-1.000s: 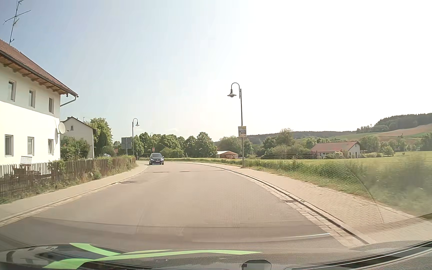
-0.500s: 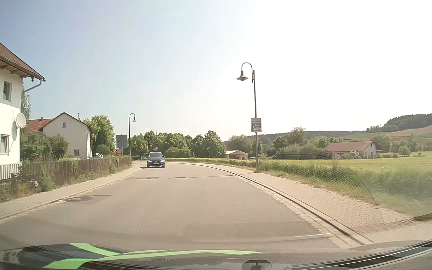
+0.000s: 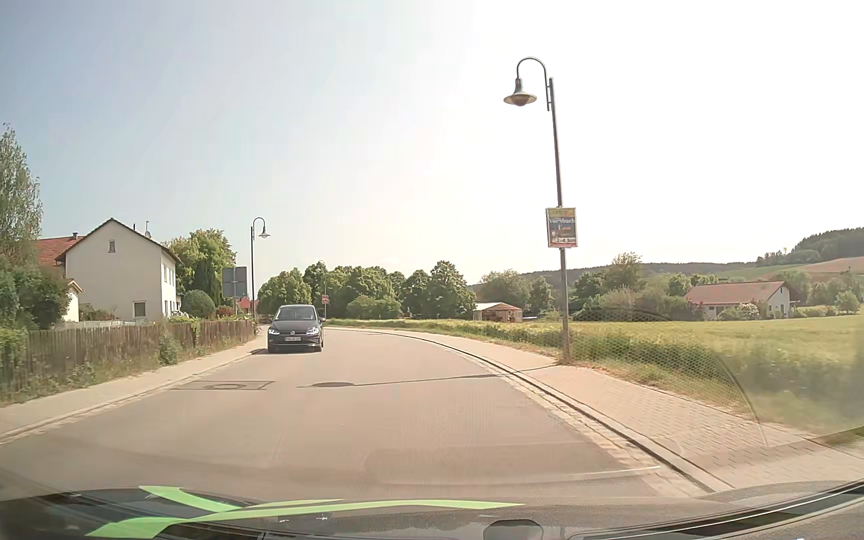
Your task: Follow the waypoints while adhering to traffic rules and regulations
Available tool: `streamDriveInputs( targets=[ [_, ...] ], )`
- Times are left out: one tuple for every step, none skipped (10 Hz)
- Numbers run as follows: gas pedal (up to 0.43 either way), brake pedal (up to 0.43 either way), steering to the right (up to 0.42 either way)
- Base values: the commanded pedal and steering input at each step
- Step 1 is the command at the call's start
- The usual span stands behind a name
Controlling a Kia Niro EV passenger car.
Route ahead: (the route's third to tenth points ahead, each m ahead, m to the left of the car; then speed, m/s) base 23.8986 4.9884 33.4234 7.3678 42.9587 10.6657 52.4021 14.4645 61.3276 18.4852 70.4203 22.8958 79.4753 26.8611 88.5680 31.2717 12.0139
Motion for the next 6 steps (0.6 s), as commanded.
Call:
streamDriveInputs(
  targets=[
    [0.079, 0.0, -0.041],
    [0.098, 0.0, -0.044],
    [0.11, 0.0, -0.047],
    [0.11, 0.0, -0.049],
    [0.11, 0.0, -0.05],
    [0.118, 0.0, -0.05]
  ],
)
